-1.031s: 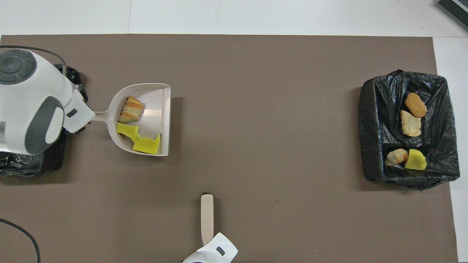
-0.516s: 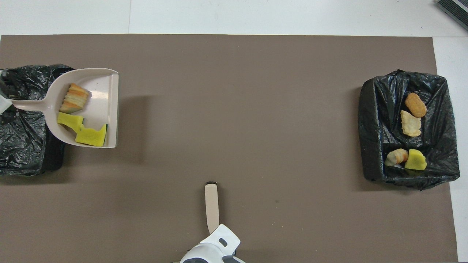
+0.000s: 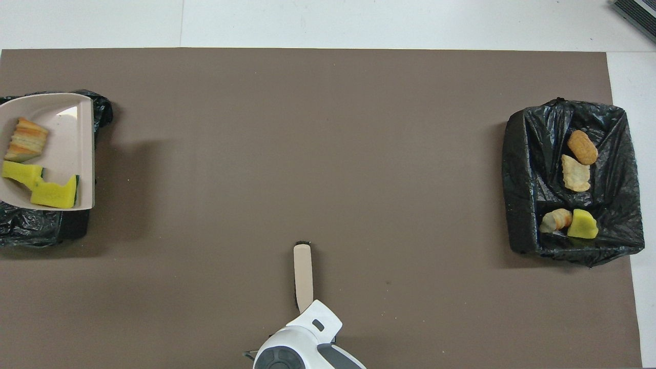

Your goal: Sweep and dump trash in bin

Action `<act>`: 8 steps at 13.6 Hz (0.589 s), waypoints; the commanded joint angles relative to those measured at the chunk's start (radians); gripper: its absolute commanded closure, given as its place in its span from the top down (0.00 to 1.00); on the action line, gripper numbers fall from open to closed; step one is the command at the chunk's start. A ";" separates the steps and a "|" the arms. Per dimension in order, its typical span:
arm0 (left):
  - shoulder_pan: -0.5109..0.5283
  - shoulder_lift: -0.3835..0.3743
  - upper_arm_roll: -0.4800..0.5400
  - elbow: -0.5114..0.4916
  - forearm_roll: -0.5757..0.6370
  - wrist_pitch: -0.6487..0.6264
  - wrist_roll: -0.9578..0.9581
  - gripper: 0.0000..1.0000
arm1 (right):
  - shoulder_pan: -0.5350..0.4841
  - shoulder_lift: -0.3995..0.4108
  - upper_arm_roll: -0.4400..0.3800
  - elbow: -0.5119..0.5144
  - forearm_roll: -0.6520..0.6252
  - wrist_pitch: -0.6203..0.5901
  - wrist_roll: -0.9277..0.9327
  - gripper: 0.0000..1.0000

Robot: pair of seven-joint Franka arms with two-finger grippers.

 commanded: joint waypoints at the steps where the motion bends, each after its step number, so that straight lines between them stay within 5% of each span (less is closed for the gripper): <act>1: 0.058 0.026 -0.011 0.077 -0.001 -0.004 0.030 0.00 | -0.027 0.039 0.005 0.045 -0.031 0.001 0.004 0.99; 8: 0.063 0.029 0.012 0.105 0.245 0.151 0.070 0.00 | -0.048 0.077 0.005 0.187 -0.051 -0.140 -0.008 1.00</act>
